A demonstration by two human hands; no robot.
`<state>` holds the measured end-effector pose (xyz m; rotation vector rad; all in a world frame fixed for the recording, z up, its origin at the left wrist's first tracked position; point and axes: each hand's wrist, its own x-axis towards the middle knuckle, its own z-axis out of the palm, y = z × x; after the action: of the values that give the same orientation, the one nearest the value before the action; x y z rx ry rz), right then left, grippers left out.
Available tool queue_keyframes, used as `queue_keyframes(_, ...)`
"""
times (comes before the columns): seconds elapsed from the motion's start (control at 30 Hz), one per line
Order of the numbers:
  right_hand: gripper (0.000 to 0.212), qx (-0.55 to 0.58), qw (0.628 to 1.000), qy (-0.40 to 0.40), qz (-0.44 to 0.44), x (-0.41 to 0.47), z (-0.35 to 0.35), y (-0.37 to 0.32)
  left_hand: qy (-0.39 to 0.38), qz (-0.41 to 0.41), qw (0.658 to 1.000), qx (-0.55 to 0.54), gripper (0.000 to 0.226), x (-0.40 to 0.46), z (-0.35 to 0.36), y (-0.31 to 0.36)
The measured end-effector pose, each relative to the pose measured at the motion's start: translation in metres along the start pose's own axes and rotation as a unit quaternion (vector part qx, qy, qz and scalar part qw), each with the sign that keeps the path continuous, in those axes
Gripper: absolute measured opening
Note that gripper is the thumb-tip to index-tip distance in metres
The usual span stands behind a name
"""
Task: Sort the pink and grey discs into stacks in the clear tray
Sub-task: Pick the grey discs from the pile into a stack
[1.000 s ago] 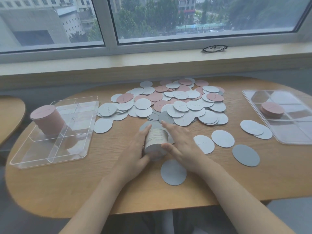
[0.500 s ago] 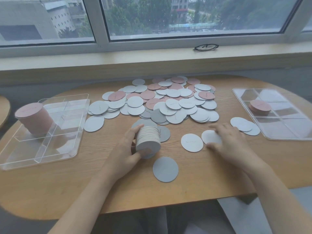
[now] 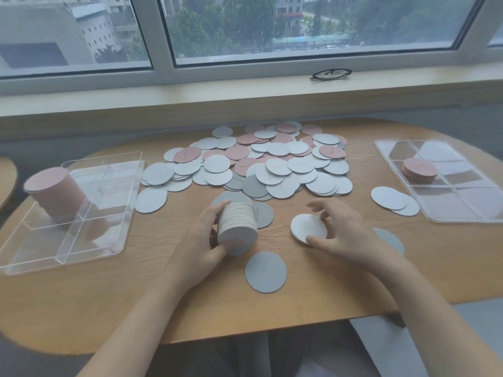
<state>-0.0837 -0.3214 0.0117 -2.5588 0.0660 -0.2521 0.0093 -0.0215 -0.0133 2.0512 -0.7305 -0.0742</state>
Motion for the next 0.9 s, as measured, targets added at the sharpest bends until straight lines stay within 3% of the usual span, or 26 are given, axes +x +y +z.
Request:
queue_keyframes(0.17, 0.062, -0.083, 0.993, -0.07, 0.049, 0.012, 0.0, -0.006, -0.004, -0.003, 1.0, -0.006, 0.074, -0.001, -0.001, 0.001)
queue_keyframes(0.3, 0.063, -0.023, 0.99, -0.112, 0.085, 0.021, -0.009, -0.013, -0.002, 0.0, 1.0, -0.024, 0.073, -0.002, -0.002, 0.004)
queue_keyframes(0.47, 0.051, 0.132, 0.987, -0.052, 0.073, 0.015, -0.007, -0.018, 0.007, 0.001, 0.997, -0.072, 0.067, -0.004, -0.003, 0.012)
queue_keyframes(0.63, 0.049, 0.265, 0.961, -0.055, 0.051, 0.008, -0.002, -0.037, -0.015, -0.008, 0.995, -0.096, 0.066, -0.004, -0.002, 0.012)
queue_keyframes(0.8, 0.031, 0.395, 0.914, 0.089, 0.021, 0.014, 0.01, -0.065, -0.035, -0.02, 0.994, -0.099, 0.067, -0.003, -0.003, 0.013)
queue_keyframes(0.9, 0.026, 0.435, 0.893, 0.113, 0.026, 0.023, 0.028, -0.075, -0.038, -0.017, 0.995, -0.095, 0.068, -0.003, -0.003, 0.014)
